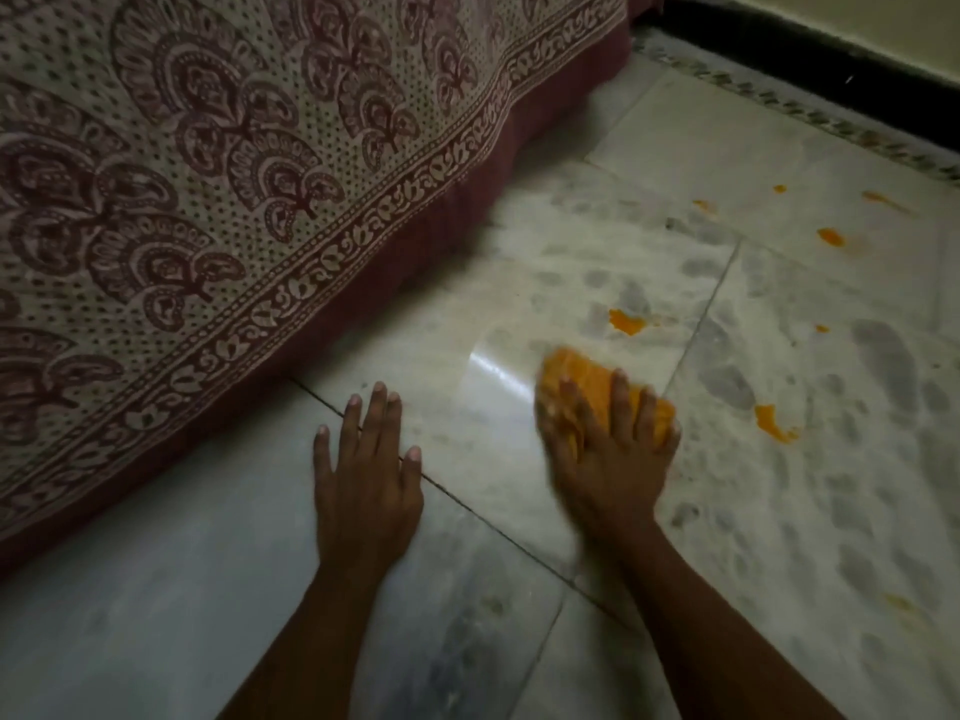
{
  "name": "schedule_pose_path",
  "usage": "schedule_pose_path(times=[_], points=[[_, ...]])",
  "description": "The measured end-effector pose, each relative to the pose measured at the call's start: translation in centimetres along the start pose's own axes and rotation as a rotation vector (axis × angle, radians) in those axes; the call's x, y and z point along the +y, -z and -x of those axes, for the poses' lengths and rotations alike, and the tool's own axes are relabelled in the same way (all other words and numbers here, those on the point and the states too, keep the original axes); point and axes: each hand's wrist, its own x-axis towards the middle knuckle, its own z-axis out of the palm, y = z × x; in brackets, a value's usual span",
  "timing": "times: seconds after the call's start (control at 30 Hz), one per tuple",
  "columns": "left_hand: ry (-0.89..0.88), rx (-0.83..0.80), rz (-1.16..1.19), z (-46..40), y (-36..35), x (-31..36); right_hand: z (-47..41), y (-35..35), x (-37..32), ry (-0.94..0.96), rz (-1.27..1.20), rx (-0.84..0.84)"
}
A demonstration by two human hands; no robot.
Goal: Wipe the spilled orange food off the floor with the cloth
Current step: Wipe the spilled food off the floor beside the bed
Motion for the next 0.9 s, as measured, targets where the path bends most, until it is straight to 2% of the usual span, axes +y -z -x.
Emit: schedule_pose_path(times=[0.07,0.13,0.23,0.3,0.37,0.47,0.53,0.6,0.7,0.8,0.83,0.9], points=[[0.002,-0.006,0.015,0.1,-0.3,-0.1,-3.3,-1.4,-3.5,-0.173,-0.072,0.003],[0.011,-0.002,0.013,0.5,-0.8,-0.2,-5.3,-3.1,-6.4,-0.172,-0.15,-0.009],[0.006,0.004,0.006,0.1,-1.0,-0.4,-4.7,-3.6,-7.1,0.062,-0.112,0.025],[0.005,0.01,0.004,0.0,-0.9,-0.8,-1.6,-2.3,-5.0,0.276,-0.084,-0.036],[-0.007,0.006,0.02,0.0,-0.7,-0.5,1.9,-0.6,-0.8,0.347,-0.07,-0.062],[-0.031,0.006,0.058,0.3,-0.3,-0.4,2.1,0.9,3.4,0.186,-0.052,-0.09],[-0.075,0.003,0.075,0.4,-0.4,-0.6,-0.9,-0.2,2.0,-0.008,-0.046,-0.041],[-0.151,0.01,0.107,0.2,-0.8,-0.7,-4.3,-1.8,-1.0,-0.079,-0.107,-0.033],[-0.301,-0.01,0.111,0.1,-1.5,-0.6,-4.4,-2.9,-2.7,0.075,-0.133,-0.014],[-0.332,-0.083,0.087,-0.3,-1.6,1.2,0.4,0.0,1.2,0.316,-0.109,-0.097],[-0.323,-0.107,0.085,-0.8,-1.6,2.5,2.1,0.9,3.2,0.329,-0.105,-0.14],[-0.315,-0.155,0.087,-2.4,-1.9,5.0,2.9,1.8,6.8,0.243,-0.105,-0.119]])
